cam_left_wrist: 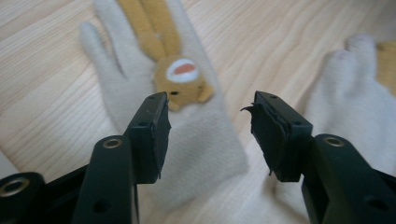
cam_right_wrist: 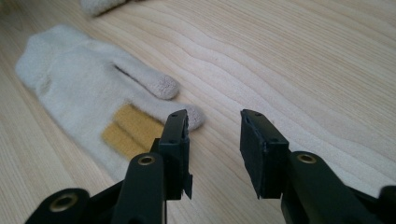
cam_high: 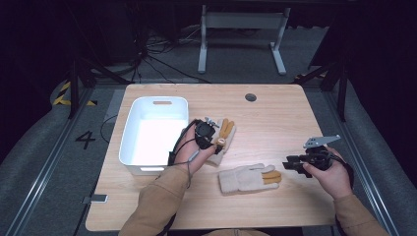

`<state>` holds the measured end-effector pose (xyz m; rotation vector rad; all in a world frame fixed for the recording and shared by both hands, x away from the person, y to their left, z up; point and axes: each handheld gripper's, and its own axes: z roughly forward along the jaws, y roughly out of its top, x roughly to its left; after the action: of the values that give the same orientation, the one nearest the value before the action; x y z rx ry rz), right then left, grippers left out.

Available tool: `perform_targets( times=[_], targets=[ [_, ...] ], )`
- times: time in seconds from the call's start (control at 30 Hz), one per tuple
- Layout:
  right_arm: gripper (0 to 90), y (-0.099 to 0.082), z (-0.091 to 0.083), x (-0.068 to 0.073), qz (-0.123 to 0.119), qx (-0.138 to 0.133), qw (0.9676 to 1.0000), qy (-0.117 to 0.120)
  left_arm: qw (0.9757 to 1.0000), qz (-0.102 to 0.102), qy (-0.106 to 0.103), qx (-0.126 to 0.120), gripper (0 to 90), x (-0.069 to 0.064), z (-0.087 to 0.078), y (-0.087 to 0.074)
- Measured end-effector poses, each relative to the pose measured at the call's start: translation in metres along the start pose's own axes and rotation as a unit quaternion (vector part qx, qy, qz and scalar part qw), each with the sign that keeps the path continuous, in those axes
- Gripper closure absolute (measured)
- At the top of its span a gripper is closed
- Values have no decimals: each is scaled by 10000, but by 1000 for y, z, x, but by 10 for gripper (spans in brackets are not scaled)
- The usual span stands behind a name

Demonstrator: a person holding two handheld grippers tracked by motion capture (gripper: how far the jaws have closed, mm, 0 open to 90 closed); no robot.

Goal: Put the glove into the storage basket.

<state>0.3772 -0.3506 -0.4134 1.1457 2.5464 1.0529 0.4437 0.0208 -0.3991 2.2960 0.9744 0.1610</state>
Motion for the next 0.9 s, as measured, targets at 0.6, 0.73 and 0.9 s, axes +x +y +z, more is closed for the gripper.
perform_targets(
  times=[0.6,0.73,0.9],
  targets=[
    [598,-1,3,0,-1,-61,10000,57,9997,-198,120,85,433,4,39,16],
    [597,-2,3,0,11,-33,10000,84,9994,-298,106,130,443,9,50,17],
    [596,-2,5,1,-20,-35,9999,105,9992,-321,118,193,450,10,59,18]
  ],
)
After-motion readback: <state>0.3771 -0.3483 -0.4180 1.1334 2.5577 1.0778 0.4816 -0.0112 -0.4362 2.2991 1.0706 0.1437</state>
